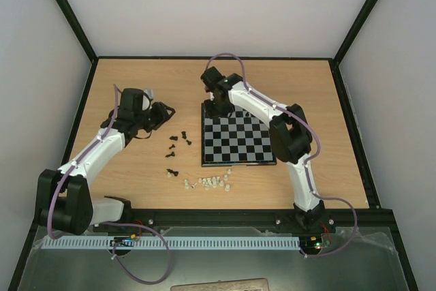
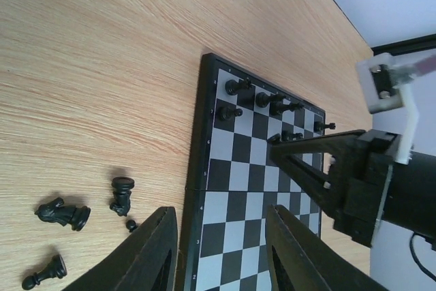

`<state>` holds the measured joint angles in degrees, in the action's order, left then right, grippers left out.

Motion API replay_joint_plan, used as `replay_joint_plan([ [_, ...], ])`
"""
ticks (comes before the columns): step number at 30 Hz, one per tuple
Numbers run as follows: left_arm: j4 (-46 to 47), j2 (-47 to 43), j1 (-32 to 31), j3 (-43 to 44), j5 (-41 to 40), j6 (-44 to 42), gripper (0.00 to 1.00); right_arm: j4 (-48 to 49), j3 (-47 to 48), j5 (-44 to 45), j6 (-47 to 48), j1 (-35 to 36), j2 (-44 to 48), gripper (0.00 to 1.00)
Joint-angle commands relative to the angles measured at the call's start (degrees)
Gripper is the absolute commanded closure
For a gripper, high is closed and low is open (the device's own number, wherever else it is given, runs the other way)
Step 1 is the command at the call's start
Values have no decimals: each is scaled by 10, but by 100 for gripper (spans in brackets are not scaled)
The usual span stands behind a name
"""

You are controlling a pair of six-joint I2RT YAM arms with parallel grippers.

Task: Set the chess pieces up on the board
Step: Place the chess piece on the chessboard.

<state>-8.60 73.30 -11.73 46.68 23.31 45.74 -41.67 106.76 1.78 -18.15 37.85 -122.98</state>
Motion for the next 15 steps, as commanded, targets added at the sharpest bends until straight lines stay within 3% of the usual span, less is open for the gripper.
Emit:
replay_joint_plan([
  [1,-10,4,6,4,4,-13,62,-92,59,27,11,1,-41,93],
  [15,-1,14,14,1,11,-18,62,-123,134,54,12,-13,-124,90],
])
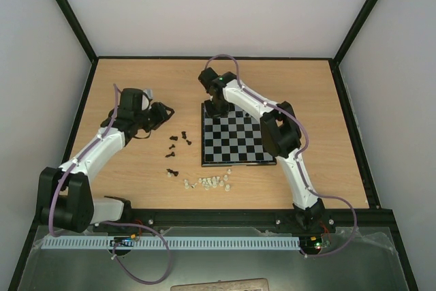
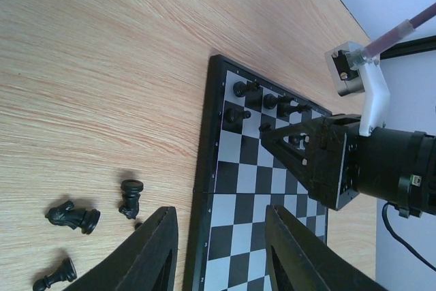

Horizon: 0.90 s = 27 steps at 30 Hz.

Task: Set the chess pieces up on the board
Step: Place the chess piece on the chessboard.

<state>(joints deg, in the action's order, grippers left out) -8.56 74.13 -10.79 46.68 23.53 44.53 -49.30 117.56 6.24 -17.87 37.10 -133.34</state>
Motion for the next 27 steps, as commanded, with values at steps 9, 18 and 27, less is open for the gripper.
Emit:
replay_joint_plan([
  [9,6,10,4,1,12,-1,62,-48,40,4,12,-9,-30,88],
  [18,10,10,4,-2,13,1,62,-45,38,-1,14,-9,-30,83],
  [27,10,5,4,-2,7,-6,62,-17,12,4,11,-8,10,79],
])
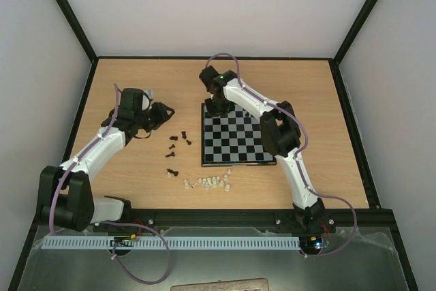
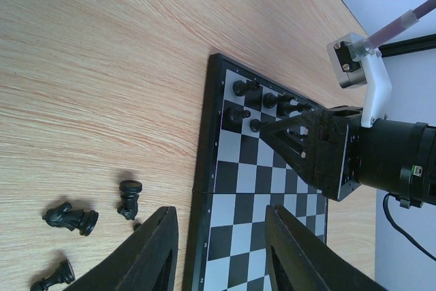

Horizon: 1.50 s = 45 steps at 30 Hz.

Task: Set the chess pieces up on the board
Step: Place the chess piece on the chessboard, then pick up the chess piece at the center of the board.

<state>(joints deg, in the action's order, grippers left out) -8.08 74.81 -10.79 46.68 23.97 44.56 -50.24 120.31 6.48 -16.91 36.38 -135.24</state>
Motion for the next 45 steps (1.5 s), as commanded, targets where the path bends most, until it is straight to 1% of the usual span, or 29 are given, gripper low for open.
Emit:
replay_joint_plan([
  [1,4,-3,4,-2,1,-11,61,6,-29,2,1,-1,47,75],
  [4,-3,-12,3,-8,-10,-21,52,52,-84,-10,0,-1,110,65],
  [7,-24,-19,3,-22,-23,-28,48,101,-153,-34,-5,-1,182,57],
  [11,-53,-21,3,-51,-31,-44,46,154,-248,-66,-10,-1,272,56],
  [16,-44,-35,0,-111,-39,-40,45,203,-340,-132,-12,9,325,56],
  [20,-36,-51,-2,-135,-48,-29,45,213,-354,-144,-8,44,307,60],
  [26,-43,-88,-2,-140,-74,-17,46,231,-316,-167,-17,100,254,64],
  [28,-49,-99,-2,-143,-80,-18,46,231,-292,-167,-20,108,233,66],
  [31,-51,-113,-2,-148,-81,-14,46,203,-241,-157,-18,121,190,67],
  [34,-53,-124,-2,-150,-79,-13,47,183,-216,-141,-14,136,153,68],
  [38,-52,-130,-1,-151,-78,-14,47,175,-212,-118,-16,151,121,69],
  [43,-50,-132,1,-151,-76,-16,47,175,-216,-102,-22,156,106,69],
  [45,-47,-130,2,-151,-73,-16,47,173,-215,-99,-23,157,102,71],
])
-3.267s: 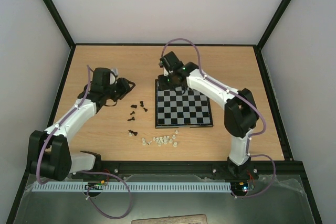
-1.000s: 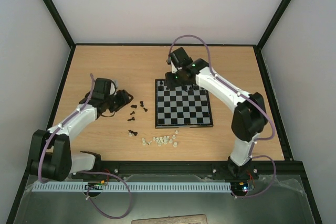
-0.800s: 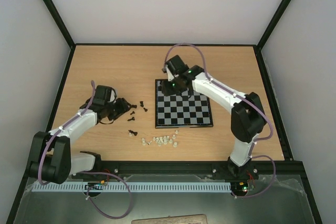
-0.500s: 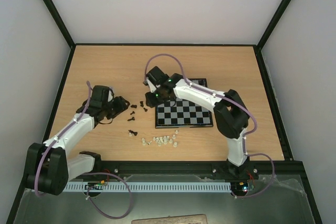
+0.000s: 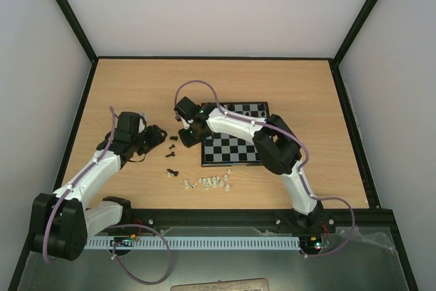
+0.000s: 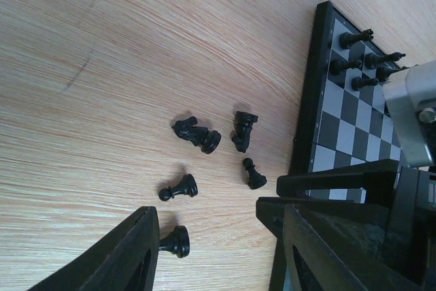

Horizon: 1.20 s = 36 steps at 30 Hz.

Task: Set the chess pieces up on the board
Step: Pick up the chess piece at the center of the board.

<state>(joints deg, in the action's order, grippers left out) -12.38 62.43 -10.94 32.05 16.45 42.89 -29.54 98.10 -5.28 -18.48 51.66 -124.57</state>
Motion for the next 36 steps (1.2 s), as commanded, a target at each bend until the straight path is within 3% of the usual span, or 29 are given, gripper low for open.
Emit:
replay_joint_plan([
  [1,-3,-6,4,-5,4,1,47,-35,8,20,-7,4,-7,72],
  [26,2,-8,5,-8,9,4,48,-47,34,40,-8,10,-53,74],
  [31,3,-10,5,-7,15,5,49,-46,29,39,-8,10,-50,88],
  [36,12,-4,5,0,58,-2,47,-22,-15,35,-6,9,4,90],
])
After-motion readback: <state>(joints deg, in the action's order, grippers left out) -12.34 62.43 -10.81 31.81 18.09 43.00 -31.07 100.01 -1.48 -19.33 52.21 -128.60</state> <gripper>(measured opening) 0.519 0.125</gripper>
